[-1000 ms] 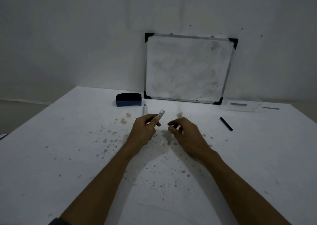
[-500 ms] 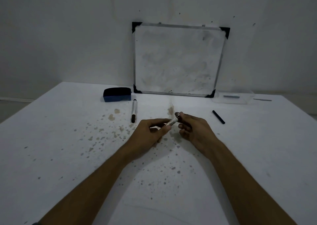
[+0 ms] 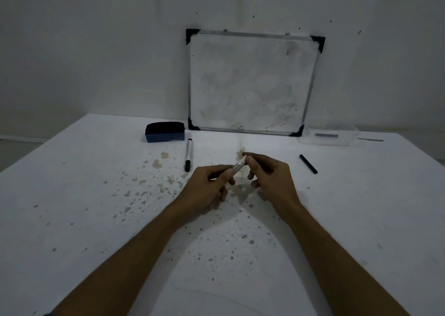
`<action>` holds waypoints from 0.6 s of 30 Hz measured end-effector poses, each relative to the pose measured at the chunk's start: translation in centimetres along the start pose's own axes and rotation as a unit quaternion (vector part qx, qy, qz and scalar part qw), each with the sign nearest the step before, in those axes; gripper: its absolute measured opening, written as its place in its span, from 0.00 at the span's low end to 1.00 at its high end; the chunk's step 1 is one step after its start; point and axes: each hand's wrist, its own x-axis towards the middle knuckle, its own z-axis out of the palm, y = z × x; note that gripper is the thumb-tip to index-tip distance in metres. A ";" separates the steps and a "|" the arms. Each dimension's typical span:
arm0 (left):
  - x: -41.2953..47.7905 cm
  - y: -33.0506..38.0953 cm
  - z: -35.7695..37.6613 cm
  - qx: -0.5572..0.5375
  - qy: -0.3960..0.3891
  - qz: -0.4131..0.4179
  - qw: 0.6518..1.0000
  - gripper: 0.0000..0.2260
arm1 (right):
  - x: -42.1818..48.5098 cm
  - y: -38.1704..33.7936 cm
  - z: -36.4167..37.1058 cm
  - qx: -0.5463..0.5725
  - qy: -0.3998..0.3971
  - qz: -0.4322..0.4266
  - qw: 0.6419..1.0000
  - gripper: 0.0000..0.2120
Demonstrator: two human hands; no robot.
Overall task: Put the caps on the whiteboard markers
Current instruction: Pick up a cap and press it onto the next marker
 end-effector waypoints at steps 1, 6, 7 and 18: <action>0.0 0.1 -0.3 0.000 -0.009 0.003 1.000 0.13 | 0.0 0.0 0.1 0.016 -0.007 0.004 1.000 0.10; 0.0 -0.1 -1.2 -0.029 -0.041 -0.010 0.999 0.18 | -0.2 -0.5 0.0 0.106 -0.047 0.039 0.992 0.10; 0.1 -0.3 -1.3 -0.047 -0.052 -0.012 0.997 0.17 | -0.2 -0.5 -0.1 0.107 -0.055 0.041 0.992 0.10; 0.7 -1.2 -1.9 -0.106 -0.086 -0.016 0.990 0.15 | 0.3 -0.1 -0.2 0.068 -0.089 0.029 0.993 0.11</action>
